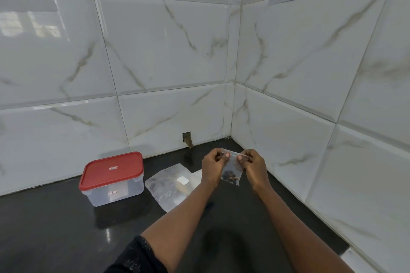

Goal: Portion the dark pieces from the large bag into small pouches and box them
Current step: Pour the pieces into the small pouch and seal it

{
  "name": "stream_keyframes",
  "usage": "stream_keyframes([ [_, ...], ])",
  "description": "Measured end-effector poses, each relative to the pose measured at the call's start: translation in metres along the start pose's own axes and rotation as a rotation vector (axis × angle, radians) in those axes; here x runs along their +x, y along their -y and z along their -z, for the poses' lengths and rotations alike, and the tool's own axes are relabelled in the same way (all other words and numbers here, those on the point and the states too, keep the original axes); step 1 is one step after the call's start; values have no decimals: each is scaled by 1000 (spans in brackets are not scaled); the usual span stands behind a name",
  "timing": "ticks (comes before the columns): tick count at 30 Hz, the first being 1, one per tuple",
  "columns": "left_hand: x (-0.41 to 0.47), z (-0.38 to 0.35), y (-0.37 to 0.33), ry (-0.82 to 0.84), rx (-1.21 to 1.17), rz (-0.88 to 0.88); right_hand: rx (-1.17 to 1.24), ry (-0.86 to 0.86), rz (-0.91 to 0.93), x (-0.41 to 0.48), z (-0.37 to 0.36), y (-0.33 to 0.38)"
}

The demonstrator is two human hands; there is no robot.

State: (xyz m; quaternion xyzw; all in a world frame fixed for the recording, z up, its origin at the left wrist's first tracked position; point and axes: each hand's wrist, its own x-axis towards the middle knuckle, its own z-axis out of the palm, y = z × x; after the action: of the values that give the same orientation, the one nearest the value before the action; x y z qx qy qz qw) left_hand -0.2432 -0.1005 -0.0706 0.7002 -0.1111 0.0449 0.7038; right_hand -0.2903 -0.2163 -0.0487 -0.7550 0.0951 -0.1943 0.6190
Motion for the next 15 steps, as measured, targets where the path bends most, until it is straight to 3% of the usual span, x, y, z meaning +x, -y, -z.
stream_keyframes([
  [9, -6, -6, 3, 68, -78, 18, -79, -106, -30, -1, 4, 3],
  [15, -3, -12, 5, 58, -60, 47, -82, -31, -14, -1, 7, 2],
])
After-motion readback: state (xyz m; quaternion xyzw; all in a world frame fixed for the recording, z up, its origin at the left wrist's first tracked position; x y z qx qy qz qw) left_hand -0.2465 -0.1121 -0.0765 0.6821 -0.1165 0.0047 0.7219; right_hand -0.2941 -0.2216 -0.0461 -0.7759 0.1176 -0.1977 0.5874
